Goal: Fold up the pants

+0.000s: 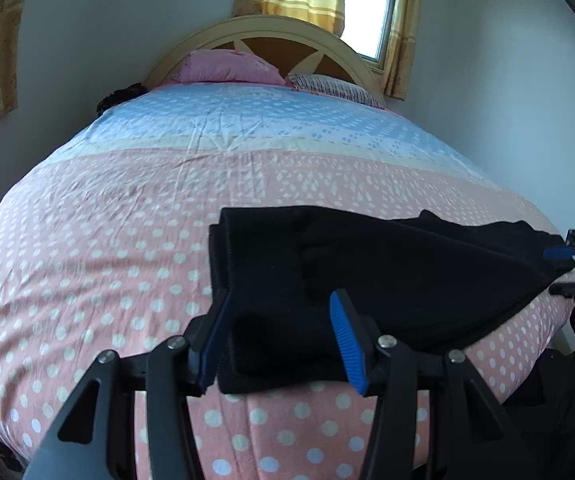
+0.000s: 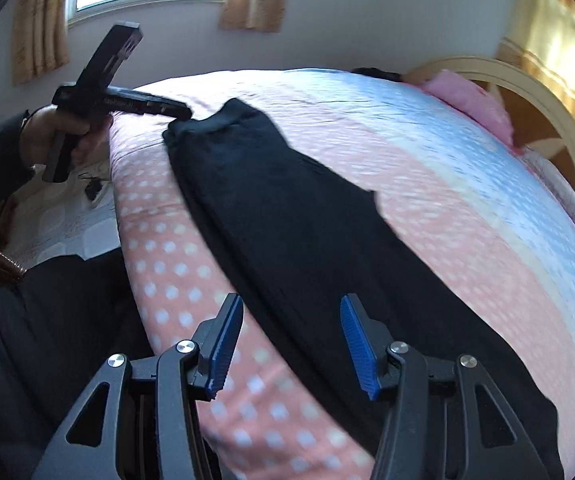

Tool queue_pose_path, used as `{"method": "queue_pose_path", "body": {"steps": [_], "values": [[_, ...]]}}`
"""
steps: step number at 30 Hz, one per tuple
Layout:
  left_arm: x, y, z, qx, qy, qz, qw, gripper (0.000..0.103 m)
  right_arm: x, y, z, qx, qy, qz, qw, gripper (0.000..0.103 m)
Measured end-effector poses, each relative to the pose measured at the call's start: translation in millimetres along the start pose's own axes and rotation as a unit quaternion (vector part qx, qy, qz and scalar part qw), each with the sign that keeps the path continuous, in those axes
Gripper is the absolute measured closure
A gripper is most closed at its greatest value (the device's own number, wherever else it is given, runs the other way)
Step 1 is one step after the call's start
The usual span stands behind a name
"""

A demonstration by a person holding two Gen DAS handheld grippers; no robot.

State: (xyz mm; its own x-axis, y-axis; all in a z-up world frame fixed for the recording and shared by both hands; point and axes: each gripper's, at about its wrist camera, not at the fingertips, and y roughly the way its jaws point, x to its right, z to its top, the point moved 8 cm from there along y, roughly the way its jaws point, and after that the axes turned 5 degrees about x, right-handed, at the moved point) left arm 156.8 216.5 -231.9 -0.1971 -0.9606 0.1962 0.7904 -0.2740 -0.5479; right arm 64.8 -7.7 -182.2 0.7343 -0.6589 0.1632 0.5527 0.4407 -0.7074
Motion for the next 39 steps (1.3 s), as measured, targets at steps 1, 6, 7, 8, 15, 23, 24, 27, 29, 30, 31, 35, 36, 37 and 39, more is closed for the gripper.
{"method": "queue_pose_path", "body": {"steps": [1,6,7,8,15,23,24,27,29,30,31,35,36,37,39], "values": [[-6.9,-2.4,0.5,0.004,-0.017,-0.009,0.9998,0.05,-5.5,12.4,4.4,-0.005,-0.003,0.01,1.0,0.05],[-1.2,-7.7,-1.4,0.012,-0.068,-0.07,0.9952,0.053,-23.3,45.3,19.5,-0.011,0.0,0.042,0.999,0.057],[2.2,-6.1,-3.1,0.009,-0.068,-0.078,0.9946,0.053,-25.5,49.4,21.5,-0.012,0.0,0.046,0.999,0.065],[6.4,-3.7,-5.0,0.005,-0.067,-0.085,0.9941,0.053,-28.1,54.6,20.0,-0.019,-0.003,0.043,0.999,0.076],[23.6,10.4,-20.9,-0.024,-0.046,-0.088,0.9948,0.102,-36.3,42.0,30.2,-0.006,-0.008,0.056,0.998,0.1],[24.9,-15.7,-20.5,-0.029,-0.029,-0.11,0.9931,0.103,-49.6,55.8,19.6,-0.022,-0.044,0.042,0.998,0.098],[24.1,-15.1,-22.8,-0.031,-0.027,-0.106,0.9935,0.103,-49.1,54.3,20.1,-0.022,-0.04,0.045,0.998,0.096],[20.7,-20.8,-17.8,-0.018,-0.039,-0.1,0.9941,0.103,-39.8,41.7,26.1,-0.02,-0.012,0.071,0.997,0.058],[23.2,-28.5,-5.1,0.008,-0.022,-0.087,0.996,0.103,-19.6,30.7,38.3,0.0,0.024,0.086,0.996,0.057],[27.4,-32.1,1.8,0.02,-0.014,-0.086,0.996,0.103,-7.4,28.6,42.9,0.005,0.038,0.08,0.996,0.057],[31.7,-33.5,8.1,0.03,-0.009,-0.086,0.9958,0.103,11.1,28.9,49.2,0.01,0.06,0.071,0.996,0.057],[52.3,-12.8,13.3,0.018,0.012,-0.103,0.9945,0.101,80.8,50.0,59.5,0.013,0.177,0.047,0.983,0.057],[56.5,-4.6,10.3,0.011,0.019,-0.105,0.9942,0.101,91.6,57.6,59.5,0.01,0.199,0.039,0.979,0.057],[59.2,3.9,5.5,0.0,0.023,-0.106,0.9941,0.101,108.1,69.3,57.7,0.003,0.234,0.035,0.972,0.057],[63.1,16.4,-7.8,-0.028,0.025,-0.113,0.9929,0.101,127.3,90.6,54.8,-0.015,0.283,0.044,0.958,0.057]]}}
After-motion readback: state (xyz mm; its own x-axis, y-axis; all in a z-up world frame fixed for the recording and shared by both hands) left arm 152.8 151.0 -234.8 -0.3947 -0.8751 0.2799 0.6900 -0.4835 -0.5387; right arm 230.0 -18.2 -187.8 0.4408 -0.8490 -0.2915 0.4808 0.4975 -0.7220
